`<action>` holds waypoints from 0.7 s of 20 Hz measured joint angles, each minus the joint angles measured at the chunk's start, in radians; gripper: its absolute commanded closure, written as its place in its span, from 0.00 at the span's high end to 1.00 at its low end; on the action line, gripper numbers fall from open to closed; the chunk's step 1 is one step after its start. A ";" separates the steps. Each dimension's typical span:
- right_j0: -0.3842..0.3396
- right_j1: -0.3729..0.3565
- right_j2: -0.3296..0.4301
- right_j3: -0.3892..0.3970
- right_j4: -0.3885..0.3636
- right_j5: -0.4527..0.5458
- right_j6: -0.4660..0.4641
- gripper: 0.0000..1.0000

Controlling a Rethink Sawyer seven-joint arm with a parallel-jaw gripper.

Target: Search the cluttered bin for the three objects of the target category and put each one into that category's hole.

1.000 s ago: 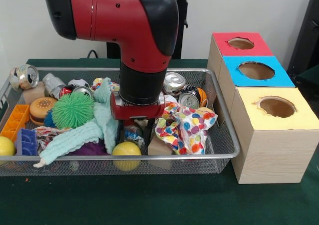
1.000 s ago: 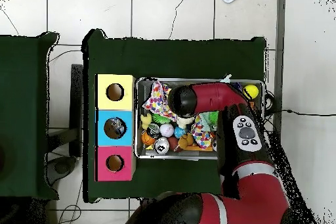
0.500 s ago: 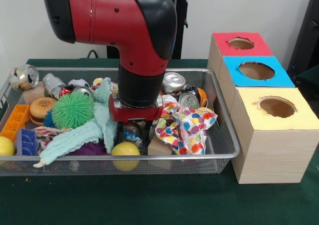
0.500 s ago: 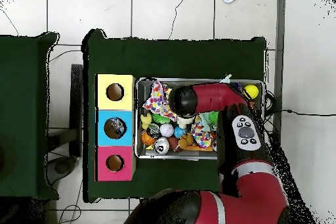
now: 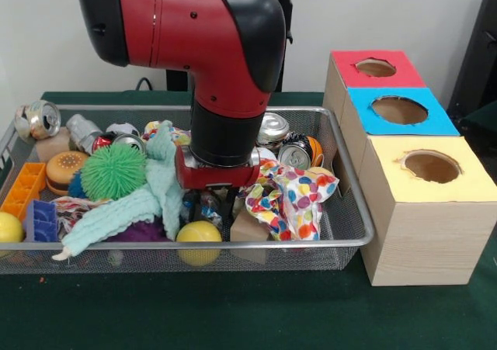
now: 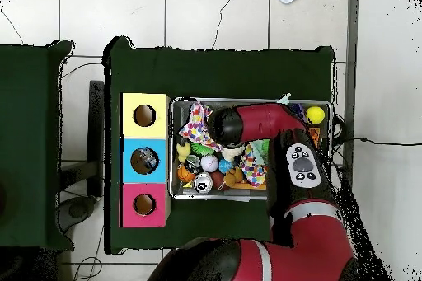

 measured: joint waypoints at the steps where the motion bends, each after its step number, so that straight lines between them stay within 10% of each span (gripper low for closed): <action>1: 0.002 0.000 -0.002 0.000 0.000 0.000 0.000 0.00; 14: 0.016 -0.125 -0.023 0.070 0.033 0.085 0.000 0.00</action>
